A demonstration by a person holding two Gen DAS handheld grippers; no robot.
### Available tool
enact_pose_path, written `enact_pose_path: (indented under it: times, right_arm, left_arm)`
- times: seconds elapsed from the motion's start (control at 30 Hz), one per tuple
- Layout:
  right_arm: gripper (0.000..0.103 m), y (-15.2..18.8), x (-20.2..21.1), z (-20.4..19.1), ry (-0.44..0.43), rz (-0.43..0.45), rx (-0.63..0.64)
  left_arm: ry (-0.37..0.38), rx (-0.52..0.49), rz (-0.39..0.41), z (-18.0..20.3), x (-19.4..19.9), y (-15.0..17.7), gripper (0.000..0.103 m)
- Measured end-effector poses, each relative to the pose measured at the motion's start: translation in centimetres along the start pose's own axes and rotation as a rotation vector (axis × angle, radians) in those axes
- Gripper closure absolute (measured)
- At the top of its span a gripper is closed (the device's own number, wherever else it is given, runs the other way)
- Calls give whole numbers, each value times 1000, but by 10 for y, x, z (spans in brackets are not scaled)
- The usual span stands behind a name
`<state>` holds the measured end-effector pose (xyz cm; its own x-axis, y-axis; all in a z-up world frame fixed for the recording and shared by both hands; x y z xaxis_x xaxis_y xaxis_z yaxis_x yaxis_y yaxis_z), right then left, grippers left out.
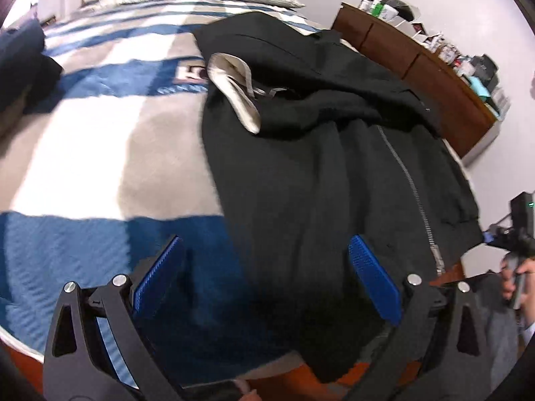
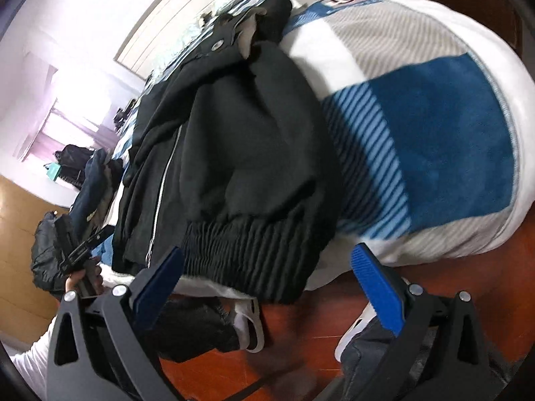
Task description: Fold large clothes
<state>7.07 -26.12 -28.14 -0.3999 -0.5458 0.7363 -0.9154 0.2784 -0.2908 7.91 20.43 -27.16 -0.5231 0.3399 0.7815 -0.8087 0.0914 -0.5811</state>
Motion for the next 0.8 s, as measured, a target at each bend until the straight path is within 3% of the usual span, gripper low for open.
enact_pose_path:
  times: [0.2,0.4,0.73,0.8]
  right_arm:
    - [5,4,-10,-11,-40,-10,11]
    - [4,4,-12,-9,-74,-11,-19]
    - [4,3,13,-24,-200,-10,-49]
    - [4,2,2,-16,-176,-46,-68]
  left_arm:
    - [45,43,-30,13,-16,13,7]
    - [139,60,-20,35,-18,15,7]
    - [259,141,-63,49,-21,25,7]
    - [296,146,-78,51,-24,24,7]
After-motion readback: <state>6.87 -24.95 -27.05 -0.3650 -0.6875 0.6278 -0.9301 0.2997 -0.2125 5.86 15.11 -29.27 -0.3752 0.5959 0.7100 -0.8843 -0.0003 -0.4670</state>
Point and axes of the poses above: each gripper's, at about its wrist camera, not at the fingertips, and x roughly against the way its jaws point, z to its right, y to its underside, the point moved 7 cm from there along -x, roughly the way its jaws point, and after that the axes turned 7 degrees about -x, right-handed, at the moved point
